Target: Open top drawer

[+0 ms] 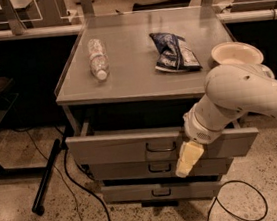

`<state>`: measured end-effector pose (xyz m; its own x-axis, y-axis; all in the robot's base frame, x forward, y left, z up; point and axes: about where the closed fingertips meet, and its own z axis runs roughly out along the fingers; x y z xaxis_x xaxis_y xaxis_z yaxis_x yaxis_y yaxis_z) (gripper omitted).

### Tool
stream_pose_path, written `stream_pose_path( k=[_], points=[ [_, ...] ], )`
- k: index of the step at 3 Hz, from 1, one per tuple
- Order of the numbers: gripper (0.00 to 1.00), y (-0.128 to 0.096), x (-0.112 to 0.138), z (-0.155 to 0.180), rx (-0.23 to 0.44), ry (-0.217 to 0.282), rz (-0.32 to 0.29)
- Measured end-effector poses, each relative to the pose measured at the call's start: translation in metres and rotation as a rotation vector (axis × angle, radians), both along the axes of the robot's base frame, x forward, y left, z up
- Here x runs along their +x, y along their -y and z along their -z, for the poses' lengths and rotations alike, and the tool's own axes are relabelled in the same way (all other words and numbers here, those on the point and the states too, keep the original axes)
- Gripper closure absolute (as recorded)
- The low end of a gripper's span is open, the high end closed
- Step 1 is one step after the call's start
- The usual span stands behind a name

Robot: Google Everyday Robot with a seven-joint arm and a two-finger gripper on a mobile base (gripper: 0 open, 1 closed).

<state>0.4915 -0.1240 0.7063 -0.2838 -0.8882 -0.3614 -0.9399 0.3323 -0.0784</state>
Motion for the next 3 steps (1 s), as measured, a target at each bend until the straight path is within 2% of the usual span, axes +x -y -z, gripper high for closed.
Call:
stream_pose_path(
  k=[1,2,3],
  points=[
    [0.0,-0.006,0.008,0.033,-0.038,-0.037,-0.007],
    [0.0,-0.006,0.003,0.065,-0.078,-0.086,-0.024],
    [0.0,-0.006,0.003,0.062,-0.078,-0.086,-0.025]
  ],
)
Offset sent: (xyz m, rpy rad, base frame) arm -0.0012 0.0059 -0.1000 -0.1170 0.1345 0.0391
